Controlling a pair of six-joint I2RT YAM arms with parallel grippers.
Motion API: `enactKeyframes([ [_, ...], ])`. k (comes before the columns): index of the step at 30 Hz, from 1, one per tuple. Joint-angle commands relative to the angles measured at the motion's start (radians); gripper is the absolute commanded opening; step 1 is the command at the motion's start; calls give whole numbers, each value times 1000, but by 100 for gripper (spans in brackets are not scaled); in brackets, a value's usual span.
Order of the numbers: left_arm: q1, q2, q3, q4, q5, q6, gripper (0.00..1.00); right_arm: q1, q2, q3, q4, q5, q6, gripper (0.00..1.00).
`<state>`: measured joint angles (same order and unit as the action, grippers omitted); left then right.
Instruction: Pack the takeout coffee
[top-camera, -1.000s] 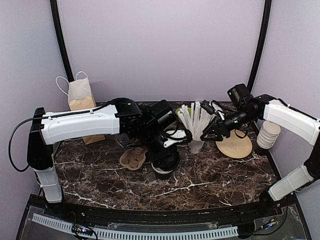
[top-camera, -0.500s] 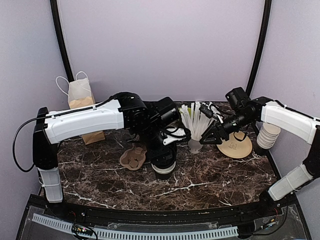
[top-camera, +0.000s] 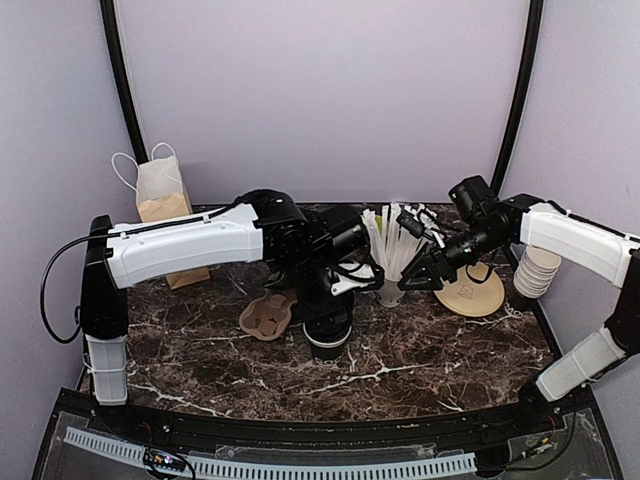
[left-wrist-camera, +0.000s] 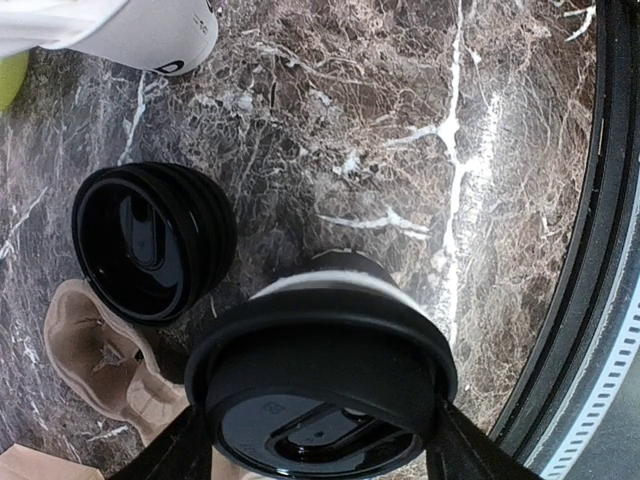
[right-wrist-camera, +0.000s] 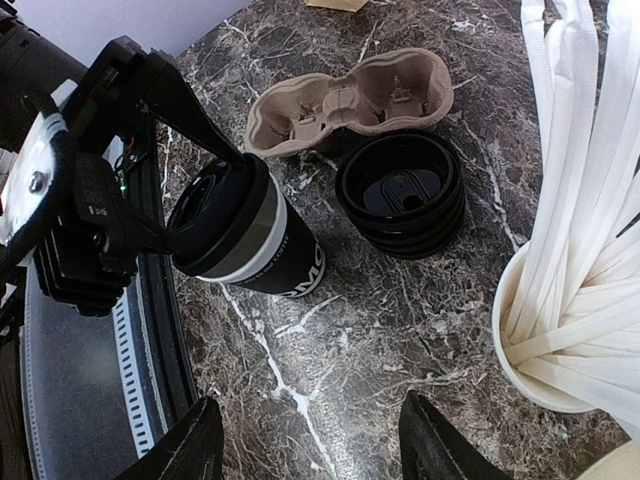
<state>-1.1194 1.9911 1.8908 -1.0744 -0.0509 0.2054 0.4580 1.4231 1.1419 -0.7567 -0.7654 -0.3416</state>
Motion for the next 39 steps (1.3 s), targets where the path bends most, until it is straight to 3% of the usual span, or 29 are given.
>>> enactKeyframes([
  [1,-1,-10,81,-42,-16,-8,64,10,4,-8,8,-15,-11,60],
  [8,-11,-56,85,-75,-11,-25,66,13,22,-1,4,-23,-14,60],
  [39,-10,37,59,-67,3,3,70,24,20,-14,-3,-27,-29,60],
])
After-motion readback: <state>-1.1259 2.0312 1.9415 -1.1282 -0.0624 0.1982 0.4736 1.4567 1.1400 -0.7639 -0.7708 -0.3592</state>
